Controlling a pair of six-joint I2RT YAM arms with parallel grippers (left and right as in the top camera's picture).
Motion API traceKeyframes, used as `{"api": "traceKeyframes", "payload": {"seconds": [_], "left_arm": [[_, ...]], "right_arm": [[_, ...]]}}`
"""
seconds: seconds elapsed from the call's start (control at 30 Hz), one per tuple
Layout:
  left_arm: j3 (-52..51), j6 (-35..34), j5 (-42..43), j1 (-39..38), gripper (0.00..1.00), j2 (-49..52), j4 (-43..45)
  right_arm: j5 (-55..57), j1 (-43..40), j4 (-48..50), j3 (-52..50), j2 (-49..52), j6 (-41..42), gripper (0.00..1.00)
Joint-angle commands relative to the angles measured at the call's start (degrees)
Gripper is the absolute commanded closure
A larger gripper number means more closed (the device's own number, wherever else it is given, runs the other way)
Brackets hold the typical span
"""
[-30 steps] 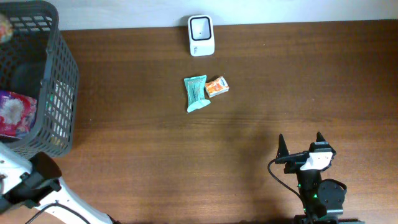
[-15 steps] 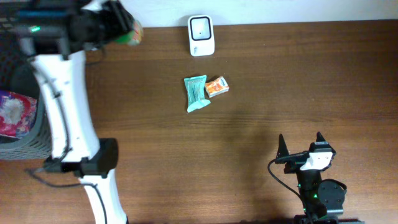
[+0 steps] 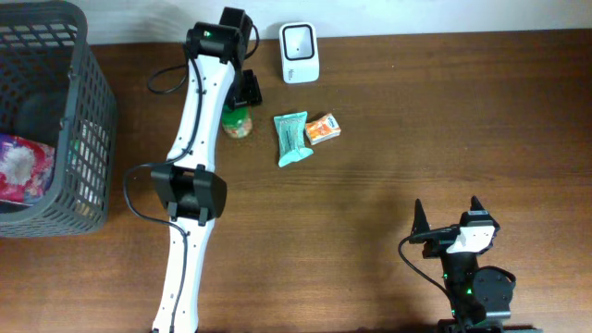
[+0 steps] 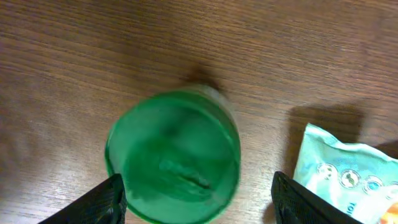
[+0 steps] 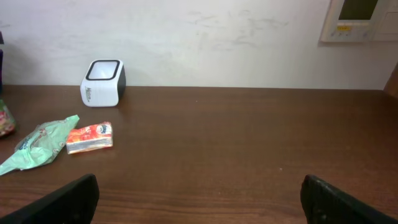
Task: Scan the item barcode
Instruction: 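Set the green-lidded jar on the table left of the packs, then reach the left gripper into the basket and grasp the small blue Kleenex pack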
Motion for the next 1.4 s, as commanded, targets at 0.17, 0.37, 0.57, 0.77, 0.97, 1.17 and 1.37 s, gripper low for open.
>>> {"api": "traceKeyframes", "payload": {"seconds": [0.17,0.37,0.57,0.77,0.97,1.17,1.37], "left_arm": [[1.6,3.0,-1.5,0.4,0.24,0.7,0.4],[11.0,3.4,-0.2,7.6,0.18,-14.6,3.2],[11.0,3.4,-0.4,26.1,0.02,-25.7,8.7],[-0.5,3.4,-4.5,42.0,0.01,-25.7,6.6],[-20.7,13.9,-2.4,48.2,0.07,-25.7,11.1],[-31.2,17.8,6.3,46.9,0.23,-25.7,15.9],[-45.5,24.3,6.4,45.7,0.26,-25.7,23.3]], "right_arm": [[0.5,-0.1,-0.2,-0.4,-0.2,0.2,0.01],[0.5,-0.1,-0.2,-0.4,-0.2,0.2,0.01],[0.5,-0.1,-0.2,-0.4,-0.2,0.2,0.01],[0.5,-0.1,-0.2,-0.4,-0.2,0.2,0.01],[0.5,-0.1,-0.2,-0.4,-0.2,0.2,0.01],[0.5,-0.1,-0.2,-0.4,-0.2,0.2,0.02],[0.5,-0.1,-0.2,-0.4,-0.2,0.2,0.01]]}}
